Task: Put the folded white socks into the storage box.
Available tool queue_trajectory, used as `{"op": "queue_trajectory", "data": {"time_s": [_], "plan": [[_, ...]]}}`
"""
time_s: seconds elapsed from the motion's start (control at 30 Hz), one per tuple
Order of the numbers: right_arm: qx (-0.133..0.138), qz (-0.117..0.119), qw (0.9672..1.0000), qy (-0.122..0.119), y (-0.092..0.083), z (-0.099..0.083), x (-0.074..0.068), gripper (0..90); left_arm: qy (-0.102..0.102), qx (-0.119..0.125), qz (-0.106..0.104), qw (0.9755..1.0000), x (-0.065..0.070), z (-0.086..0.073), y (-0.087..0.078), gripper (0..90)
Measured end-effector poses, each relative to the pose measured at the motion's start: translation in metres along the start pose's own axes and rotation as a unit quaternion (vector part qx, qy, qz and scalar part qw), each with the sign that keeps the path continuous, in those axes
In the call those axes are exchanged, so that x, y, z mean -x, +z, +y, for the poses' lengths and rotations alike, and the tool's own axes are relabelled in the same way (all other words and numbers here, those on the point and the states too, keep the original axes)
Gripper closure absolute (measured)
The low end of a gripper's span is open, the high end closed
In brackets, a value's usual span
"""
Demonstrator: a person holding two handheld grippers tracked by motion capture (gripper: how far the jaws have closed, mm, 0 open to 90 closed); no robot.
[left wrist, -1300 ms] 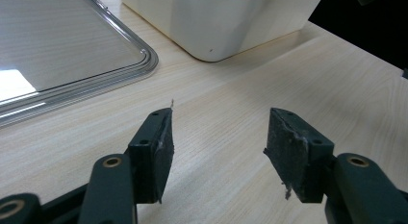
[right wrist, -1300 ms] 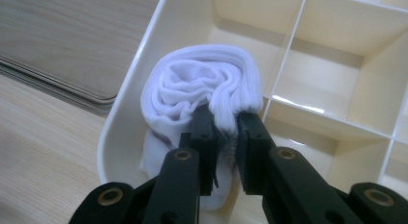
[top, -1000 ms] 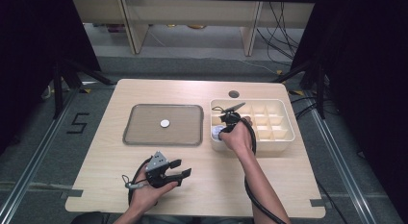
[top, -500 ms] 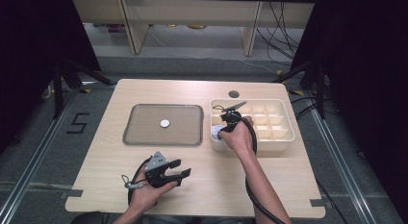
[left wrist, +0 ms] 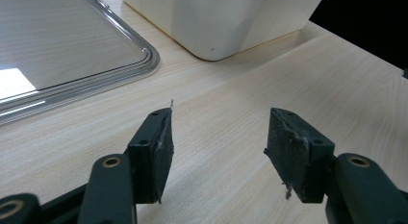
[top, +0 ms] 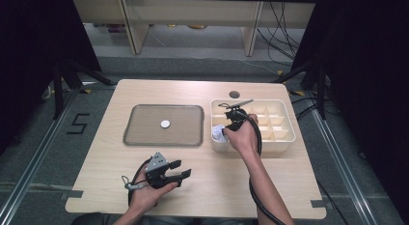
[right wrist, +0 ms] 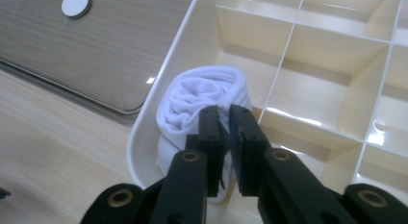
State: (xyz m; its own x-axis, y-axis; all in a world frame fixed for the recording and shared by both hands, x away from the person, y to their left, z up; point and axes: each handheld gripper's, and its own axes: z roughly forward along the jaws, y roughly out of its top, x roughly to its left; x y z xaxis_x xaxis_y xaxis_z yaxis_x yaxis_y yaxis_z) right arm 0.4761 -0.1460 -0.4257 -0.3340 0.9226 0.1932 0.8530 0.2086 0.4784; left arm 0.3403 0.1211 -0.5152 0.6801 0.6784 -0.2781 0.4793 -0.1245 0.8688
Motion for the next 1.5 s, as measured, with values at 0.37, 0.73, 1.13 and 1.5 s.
{"op": "queue_trajectory", "data": {"time_s": [0.37,0.73,1.13,1.5], "plan": [[-0.020,-0.016,0.9997,0.004,0.019,-0.007,0.001,87.8,0.003,0.000,0.002,1.0000,-0.001,0.000,-0.001,41.6],[-0.040,-0.039,0.9983,-0.014,0.027,-0.006,-0.002,88.3,0.004,-0.001,0.006,1.0000,-0.001,0.001,-0.002,41.6],[-0.019,-0.028,0.9994,-0.007,0.009,-0.006,0.000,75.8,0.004,-0.004,0.009,0.9999,-0.001,0.001,-0.002,41.6],[0.055,-0.021,0.9981,-0.017,-0.011,-0.009,0.008,60.5,0.002,0.007,0.006,1.0000,-0.001,0.001,-0.001,41.6]]}}
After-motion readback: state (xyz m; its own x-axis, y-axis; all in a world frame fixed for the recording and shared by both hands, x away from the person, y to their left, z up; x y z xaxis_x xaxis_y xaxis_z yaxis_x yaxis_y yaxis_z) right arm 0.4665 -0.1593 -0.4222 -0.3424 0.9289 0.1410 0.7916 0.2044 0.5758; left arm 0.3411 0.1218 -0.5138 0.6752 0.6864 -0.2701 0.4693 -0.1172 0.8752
